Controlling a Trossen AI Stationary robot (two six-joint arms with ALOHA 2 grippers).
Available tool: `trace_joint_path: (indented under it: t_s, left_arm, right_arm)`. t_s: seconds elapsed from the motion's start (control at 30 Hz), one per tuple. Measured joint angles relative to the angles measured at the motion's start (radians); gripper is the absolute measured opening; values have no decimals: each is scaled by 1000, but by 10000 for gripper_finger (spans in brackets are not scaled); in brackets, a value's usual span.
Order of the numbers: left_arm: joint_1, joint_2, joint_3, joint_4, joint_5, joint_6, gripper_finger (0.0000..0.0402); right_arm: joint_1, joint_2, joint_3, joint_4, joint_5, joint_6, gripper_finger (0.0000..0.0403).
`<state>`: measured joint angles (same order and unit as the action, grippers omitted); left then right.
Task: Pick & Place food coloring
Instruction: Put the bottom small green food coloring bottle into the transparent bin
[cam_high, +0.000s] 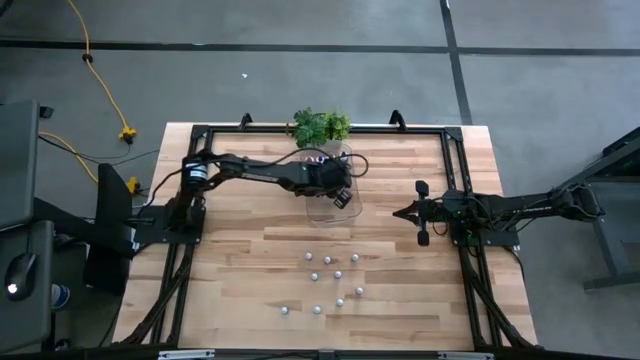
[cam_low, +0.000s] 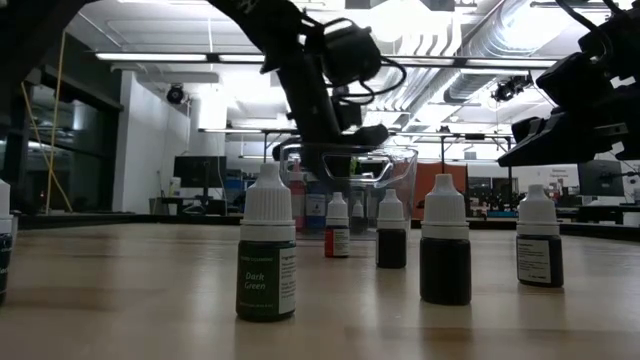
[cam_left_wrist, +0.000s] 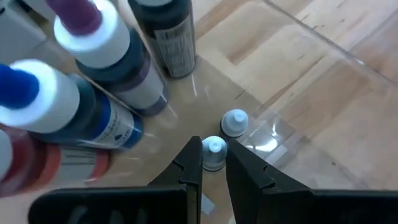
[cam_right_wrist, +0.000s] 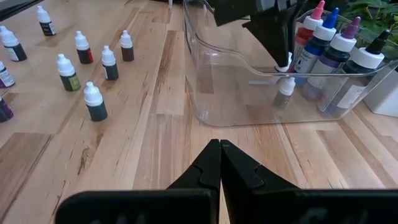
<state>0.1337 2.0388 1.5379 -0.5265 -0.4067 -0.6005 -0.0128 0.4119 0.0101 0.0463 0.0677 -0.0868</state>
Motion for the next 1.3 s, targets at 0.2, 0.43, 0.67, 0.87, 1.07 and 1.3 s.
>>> trace_joint_path:
  t_s: [0.2,0.43,0.67,0.87,1.07,1.3]
  left_arm:
    - [5,9,-15,21,-21,-85,39]
    - [14,10,-29,34,-60,-166,39]
    - [18,10,-29,55,-80,-218,39]
    - [17,44,-30,52,-71,-211,39]
    - [17,58,-27,95,-41,-219,41]
    - [18,59,-28,115,-19,-208,65]
  right_arm:
    - [0,0,0,0,0,0,0]
    - [0,0,0,0,0,0,0]
    - [0,0,0,0,0,0,0]
    - [0,0,0,1,0,0,0]
    - [0,0,0,0,0,0,0]
    - [0,0,0,0,0,0,0]
